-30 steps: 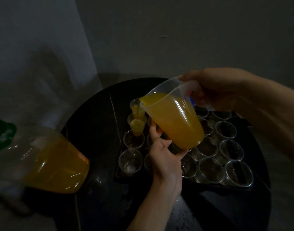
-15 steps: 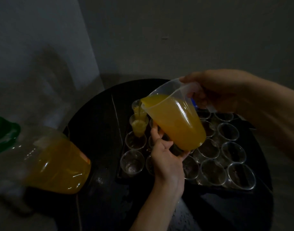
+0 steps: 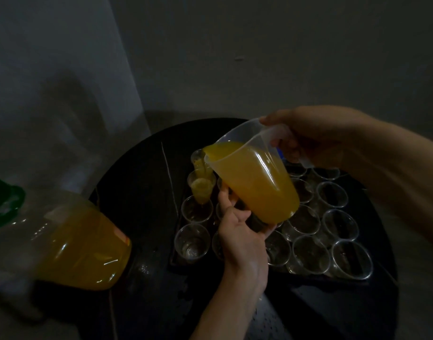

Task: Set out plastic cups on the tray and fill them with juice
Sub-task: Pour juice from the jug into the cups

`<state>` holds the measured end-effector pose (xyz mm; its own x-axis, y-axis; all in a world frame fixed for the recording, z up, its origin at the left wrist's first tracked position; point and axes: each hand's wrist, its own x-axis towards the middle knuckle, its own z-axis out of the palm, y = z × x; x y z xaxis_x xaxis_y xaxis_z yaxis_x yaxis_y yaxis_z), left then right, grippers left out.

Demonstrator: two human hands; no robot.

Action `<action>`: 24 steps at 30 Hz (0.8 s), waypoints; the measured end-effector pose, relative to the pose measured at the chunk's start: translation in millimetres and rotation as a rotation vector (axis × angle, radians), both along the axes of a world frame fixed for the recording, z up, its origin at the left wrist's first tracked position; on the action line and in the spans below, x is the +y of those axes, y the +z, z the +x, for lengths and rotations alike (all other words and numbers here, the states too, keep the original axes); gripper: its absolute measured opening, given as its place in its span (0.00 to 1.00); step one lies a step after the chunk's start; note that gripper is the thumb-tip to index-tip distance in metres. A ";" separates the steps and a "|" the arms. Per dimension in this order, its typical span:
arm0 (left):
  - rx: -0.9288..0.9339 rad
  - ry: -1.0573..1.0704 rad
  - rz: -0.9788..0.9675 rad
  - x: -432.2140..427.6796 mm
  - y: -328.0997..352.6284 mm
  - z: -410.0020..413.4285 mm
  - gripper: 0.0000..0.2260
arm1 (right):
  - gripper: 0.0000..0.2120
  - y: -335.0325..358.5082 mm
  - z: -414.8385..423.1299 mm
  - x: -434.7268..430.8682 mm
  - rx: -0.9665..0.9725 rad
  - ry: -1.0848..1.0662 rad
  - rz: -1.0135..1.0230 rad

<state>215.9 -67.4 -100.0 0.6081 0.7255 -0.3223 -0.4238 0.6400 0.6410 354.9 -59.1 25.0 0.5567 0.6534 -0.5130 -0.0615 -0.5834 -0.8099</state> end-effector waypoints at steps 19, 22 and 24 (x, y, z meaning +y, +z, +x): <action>0.033 0.007 -0.004 0.3 3.0 1.6 0.26 | 0.12 1.3 1.1 3.5 0.001 0.001 -0.018; 0.028 0.000 -0.003 0.5 2.9 1.1 0.26 | 0.12 1.9 1.1 3.6 0.003 0.012 -0.029; 0.028 -0.003 -0.002 0.6 2.8 1.4 0.26 | 0.12 2.4 1.0 3.7 -0.006 0.009 -0.037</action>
<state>217.3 -66.8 -97.2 0.6010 0.7230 -0.3407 -0.4035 0.6424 0.6516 355.9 -55.5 27.4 0.5537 0.6389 -0.5341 -0.0516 -0.6138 -0.7878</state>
